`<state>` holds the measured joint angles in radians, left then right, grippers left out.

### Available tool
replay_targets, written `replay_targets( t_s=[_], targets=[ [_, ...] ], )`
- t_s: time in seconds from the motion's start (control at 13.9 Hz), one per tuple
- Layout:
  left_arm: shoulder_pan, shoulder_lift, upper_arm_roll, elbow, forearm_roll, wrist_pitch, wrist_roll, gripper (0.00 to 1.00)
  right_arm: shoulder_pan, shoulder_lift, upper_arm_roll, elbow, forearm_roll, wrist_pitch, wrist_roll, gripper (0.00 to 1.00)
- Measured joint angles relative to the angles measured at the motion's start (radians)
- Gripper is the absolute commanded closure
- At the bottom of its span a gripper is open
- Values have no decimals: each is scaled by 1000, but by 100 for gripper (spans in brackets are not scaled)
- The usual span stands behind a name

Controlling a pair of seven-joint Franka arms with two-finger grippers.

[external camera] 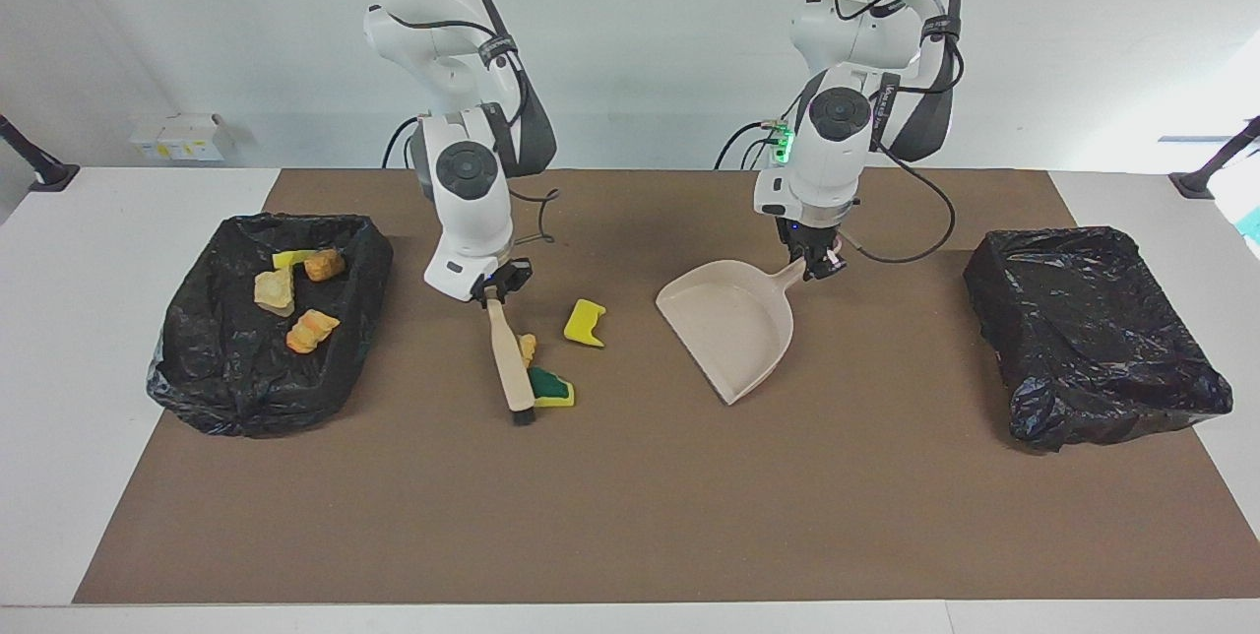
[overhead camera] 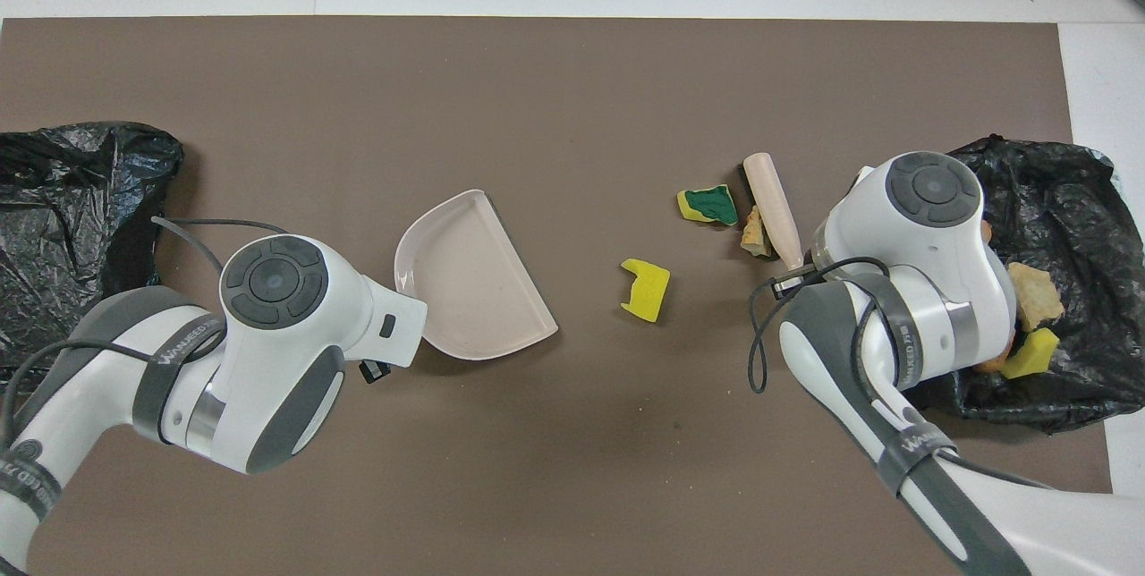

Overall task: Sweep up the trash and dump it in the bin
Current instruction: 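Sweep the sponge pieces toward the dustpan with the right gripper's brush, then sweep the yellow sponge into the dustpan with the right gripper's brush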

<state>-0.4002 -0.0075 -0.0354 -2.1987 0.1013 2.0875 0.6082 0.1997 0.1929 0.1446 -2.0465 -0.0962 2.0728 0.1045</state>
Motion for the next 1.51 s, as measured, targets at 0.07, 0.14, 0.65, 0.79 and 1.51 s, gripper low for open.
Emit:
replay_targets(
  t_s=[0.07, 0.14, 0.65, 0.79, 1.51],
  targets=[
    [0, 0, 0, 0, 0, 0, -2, 100, 38, 8, 1, 6, 21, 3, 51, 100],
    [0, 0, 0, 0, 0, 0, -4, 100, 76, 17, 2, 15, 56, 8, 92, 100],
    [0, 0, 0, -1, 0, 0, -8, 100, 295, 79, 6, 93, 329, 87, 240, 100],
    [0, 0, 0, -1, 0, 0, -8, 100, 312, 88, 6, 117, 386, 89, 247, 100],
    [0, -7, 7, -4, 0, -65, 70, 100, 194, -54, -16, 162, 376, -269, 307, 100]
  ],
)
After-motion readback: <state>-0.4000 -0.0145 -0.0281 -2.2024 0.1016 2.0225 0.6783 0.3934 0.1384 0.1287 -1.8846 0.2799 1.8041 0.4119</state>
